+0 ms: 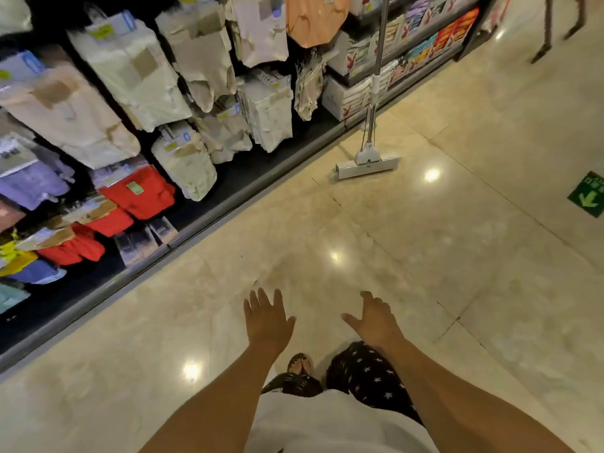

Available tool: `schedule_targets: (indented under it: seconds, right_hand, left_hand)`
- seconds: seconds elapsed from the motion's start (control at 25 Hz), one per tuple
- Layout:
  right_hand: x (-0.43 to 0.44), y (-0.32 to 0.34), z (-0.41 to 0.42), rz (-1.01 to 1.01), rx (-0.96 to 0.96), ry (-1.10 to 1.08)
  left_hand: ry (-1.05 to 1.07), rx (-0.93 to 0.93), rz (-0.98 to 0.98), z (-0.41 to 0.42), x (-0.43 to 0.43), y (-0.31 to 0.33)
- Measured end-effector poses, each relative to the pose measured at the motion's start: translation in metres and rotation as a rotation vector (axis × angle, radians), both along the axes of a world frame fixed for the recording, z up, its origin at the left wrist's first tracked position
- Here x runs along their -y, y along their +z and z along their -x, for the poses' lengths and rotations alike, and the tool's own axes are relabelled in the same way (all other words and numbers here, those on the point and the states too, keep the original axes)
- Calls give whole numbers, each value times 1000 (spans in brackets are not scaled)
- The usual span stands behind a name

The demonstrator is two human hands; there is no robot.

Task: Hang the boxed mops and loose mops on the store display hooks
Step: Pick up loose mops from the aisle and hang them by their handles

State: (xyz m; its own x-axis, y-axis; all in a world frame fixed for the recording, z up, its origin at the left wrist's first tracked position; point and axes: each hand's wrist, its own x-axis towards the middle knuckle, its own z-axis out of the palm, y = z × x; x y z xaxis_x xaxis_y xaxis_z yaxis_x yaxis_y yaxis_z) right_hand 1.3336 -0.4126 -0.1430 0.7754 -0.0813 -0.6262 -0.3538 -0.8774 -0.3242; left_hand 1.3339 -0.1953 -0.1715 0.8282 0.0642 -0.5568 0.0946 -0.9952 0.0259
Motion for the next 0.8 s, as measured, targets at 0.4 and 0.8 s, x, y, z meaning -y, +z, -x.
schedule_targets:
  seconds: [0.4,0.8]
  right_hand:
    - [75,-29,-196,68,26,128]
    - [216,12,-430,96,66,18]
  left_hand:
    - [-50,-80,-56,-185,59,-26]
    - [11,59,158,-423,184,21]
